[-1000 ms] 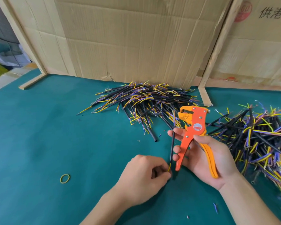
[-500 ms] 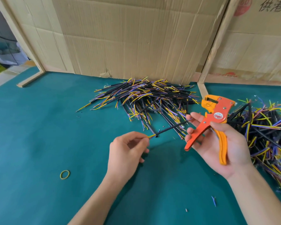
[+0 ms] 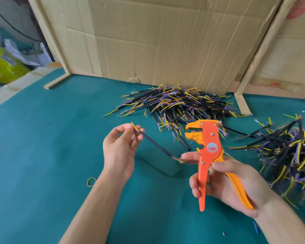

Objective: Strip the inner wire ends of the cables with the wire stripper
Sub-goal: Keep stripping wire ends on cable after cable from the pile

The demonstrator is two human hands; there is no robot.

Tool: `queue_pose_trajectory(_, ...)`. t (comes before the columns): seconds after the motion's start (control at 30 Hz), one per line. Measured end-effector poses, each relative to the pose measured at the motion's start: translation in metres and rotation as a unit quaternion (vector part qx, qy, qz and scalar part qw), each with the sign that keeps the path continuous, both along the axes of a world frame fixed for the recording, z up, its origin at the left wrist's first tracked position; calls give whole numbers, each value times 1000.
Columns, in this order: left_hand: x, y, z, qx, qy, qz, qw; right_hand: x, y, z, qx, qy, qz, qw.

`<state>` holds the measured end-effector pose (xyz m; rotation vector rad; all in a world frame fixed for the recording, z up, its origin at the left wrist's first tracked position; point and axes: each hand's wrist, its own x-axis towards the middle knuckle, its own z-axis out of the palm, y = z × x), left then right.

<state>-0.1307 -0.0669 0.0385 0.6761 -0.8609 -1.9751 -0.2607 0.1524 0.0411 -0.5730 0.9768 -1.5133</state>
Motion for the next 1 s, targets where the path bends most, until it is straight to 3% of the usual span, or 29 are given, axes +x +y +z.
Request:
queue_pose_trajectory(0.1, 1, -4, 0, 27, 34, 26, 999, 24, -16, -3, 1, -36, 36, 999)
queue_pose_trajectory(0.2, -2, 1, -1, 39, 7, 9, 999, 41, -27, -7, 19, -50, 33, 998)
queue_pose_trajectory(0.3, -4, 7, -1, -8, -58, -45, 997, 48, -31, -9, 18, -55, 46, 997)
queue_pose_trajectory(0.47, -6, 15, 1, -48, -56, -100, 992, 50, -31, -14, 22, -76, 34, 996)
queue_pose_trajectory(0.6, -4, 15, 1, -58, -56, -109, 991, 35, -23, -8, 14, -69, -13, 997)
queue_pose_trajectory(0.77, -9, 32, 1, -109, -80, -205, 970, 13, -14, 0, -46, -68, -118, 990)
queue_pose_trajectory(1.0, -14, 50, -5, -142, -115, -286, 940, 6, -11, -2, -72, -34, -113, 990)
